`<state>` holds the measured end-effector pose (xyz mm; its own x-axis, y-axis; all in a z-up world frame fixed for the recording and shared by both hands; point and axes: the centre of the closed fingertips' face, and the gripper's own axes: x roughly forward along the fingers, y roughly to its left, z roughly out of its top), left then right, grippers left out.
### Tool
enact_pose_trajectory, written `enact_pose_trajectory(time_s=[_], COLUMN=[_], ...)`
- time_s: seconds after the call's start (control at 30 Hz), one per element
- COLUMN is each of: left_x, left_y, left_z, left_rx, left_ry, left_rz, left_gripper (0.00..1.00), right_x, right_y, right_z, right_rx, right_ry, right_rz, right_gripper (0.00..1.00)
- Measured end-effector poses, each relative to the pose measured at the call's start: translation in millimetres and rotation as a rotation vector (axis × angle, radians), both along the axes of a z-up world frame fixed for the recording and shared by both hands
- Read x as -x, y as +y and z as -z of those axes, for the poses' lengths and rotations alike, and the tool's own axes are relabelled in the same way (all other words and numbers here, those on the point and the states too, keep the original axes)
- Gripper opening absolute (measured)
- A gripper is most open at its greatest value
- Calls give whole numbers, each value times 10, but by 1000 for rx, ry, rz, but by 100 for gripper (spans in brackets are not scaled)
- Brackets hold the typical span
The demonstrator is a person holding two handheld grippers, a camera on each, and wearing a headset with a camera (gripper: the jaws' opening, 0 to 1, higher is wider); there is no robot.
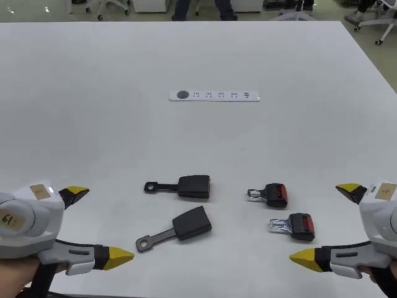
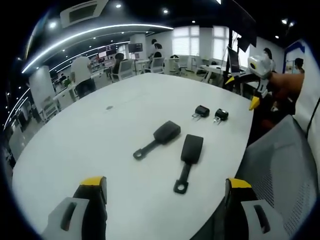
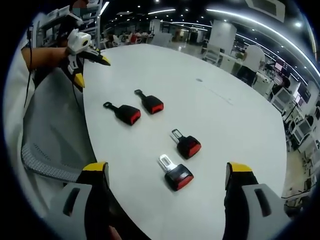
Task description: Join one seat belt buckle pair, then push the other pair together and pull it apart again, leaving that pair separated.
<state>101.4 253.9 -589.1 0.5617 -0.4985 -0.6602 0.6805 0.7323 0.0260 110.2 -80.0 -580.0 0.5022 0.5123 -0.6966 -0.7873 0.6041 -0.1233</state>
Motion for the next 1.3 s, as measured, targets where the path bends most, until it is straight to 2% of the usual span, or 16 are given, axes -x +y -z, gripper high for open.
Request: enact_pose_trajectory(time_s=[0.73, 1.1, 1.3], left_x=[69, 92, 108], left_y=[8, -69, -95], left_z=[57, 96, 87], left_rx=[-4, -1, 3], left_ry=[23, 24, 21], left_rz=[-4, -1, -1], left_gripper=[100, 100, 100], right_x=[49, 98, 88], right_y=[-88, -66, -85], right_z=[91, 162, 169], right_rx=[31, 25, 43], right_ry=[7, 19, 9], right_rz=[7, 12, 3], right_gripper=[97, 95, 95])
